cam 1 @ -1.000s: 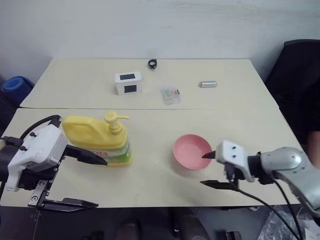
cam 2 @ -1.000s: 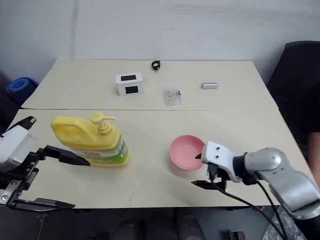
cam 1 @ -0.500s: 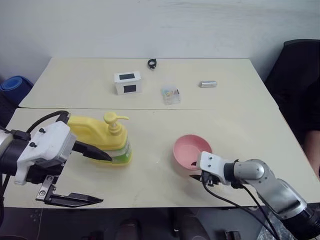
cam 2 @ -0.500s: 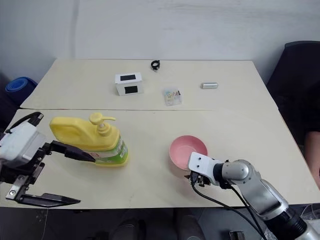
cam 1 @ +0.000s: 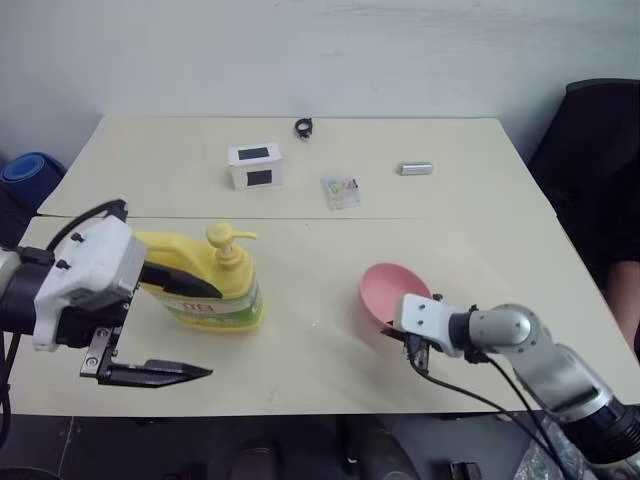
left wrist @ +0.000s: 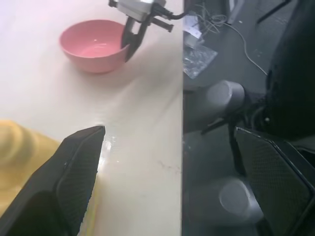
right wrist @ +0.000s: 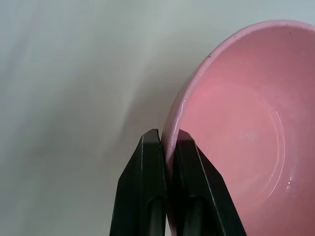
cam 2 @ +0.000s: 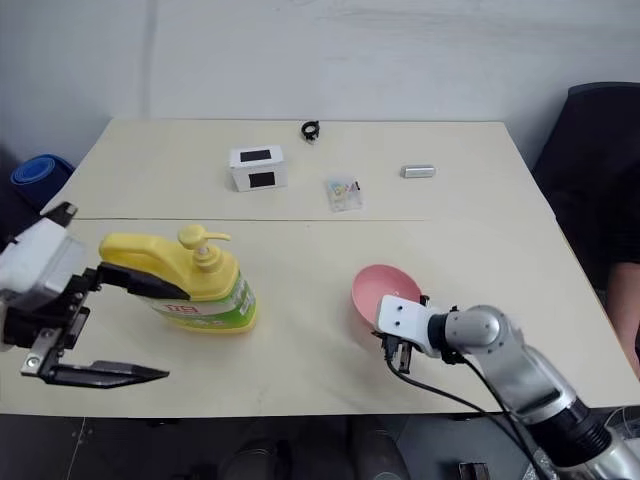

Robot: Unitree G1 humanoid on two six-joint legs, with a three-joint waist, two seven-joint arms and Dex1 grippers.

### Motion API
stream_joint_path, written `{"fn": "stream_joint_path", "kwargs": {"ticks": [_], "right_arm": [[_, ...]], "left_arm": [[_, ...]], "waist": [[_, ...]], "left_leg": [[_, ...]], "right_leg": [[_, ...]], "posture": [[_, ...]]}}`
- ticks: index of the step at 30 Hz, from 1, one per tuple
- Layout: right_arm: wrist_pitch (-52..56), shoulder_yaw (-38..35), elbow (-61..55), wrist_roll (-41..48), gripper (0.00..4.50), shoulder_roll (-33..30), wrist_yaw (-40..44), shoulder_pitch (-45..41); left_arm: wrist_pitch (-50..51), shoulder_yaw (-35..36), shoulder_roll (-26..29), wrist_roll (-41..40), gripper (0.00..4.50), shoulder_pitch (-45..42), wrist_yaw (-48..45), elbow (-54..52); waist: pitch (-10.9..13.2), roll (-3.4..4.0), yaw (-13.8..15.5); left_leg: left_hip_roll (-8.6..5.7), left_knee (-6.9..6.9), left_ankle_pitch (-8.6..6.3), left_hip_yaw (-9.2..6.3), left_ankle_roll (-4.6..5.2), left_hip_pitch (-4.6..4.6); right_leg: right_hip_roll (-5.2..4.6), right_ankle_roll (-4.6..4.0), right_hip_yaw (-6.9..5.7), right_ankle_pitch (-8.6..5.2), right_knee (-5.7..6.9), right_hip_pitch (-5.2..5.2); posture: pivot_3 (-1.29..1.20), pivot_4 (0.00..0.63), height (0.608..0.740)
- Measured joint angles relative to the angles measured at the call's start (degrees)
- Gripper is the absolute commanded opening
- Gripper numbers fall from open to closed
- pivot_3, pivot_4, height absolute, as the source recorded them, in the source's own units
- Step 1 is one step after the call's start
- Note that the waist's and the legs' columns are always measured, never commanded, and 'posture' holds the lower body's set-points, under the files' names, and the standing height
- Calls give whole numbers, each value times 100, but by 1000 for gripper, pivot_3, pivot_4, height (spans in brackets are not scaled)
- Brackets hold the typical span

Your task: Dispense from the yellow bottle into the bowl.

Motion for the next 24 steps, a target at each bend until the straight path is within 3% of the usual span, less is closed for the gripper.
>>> {"fn": "stream_joint_path", "kwargs": {"ticks": [4, 8, 10, 16, 23, 24], "right_arm": [[290, -44, 80, 578, 42, -78, 1005, -1557], [482, 296, 654, 891, 42, 210, 1861, -2499], [132, 695, 1088, 759, 0, 455, 2259, -3032], [-776, 1222, 2546, 149, 0, 1287, 2650, -4223], [-1507, 1396, 3066, -118, 0, 1642, 3029, -4519], [-1564, 1397, 3069, -122, 0, 1690, 3040, -4581]], "left_arm": [[82, -443, -65, -362, 4500, -1640, 572, 1238], [26, -1216, -422, -166, 4500, -2699, 764, 2160], [-6, -1505, -531, -39, 3907, -3026, 748, 2461], [-351, -1892, -734, 437, 2124, -2861, 390, 2567], [-566, -1771, -855, 712, 39, -2203, 426, 2267], [-588, -1722, -856, 739, 39, -2136, 443, 2216]], "waist": [[5, -8, -25], [5, -12, -9], [6, -13, -21], [5, -14, -36], [5, -13, -47], [5, -14, -47]], "left_leg": [[0, -11, -1, -3, 2, 33], [-1, -7, -2, 2, 1, 23], [-1, -3, -2, 5, 1, 9], [-1, 13, -3, 3, -1, -33], [6, 77, -12, -5, -4, -71], [5, 80, -12, -5, -3, -70]], "right_leg": [[10, -5, 14, -3, 15, 14], [12, -13, 2, -19, 30, 8], [9, -10, 6, -17, 31, -6], [6, -7, 32, -16, 62, -72], [-3, -1, 39, -12, 115, -100], [-2, -1, 40, -12, 114, -100]], "posture": [[0, 150, 740], [0, 150, 740], [0, 150, 740], [0, 150, 740], [0, 150, 740], [0, 150, 740]]}}
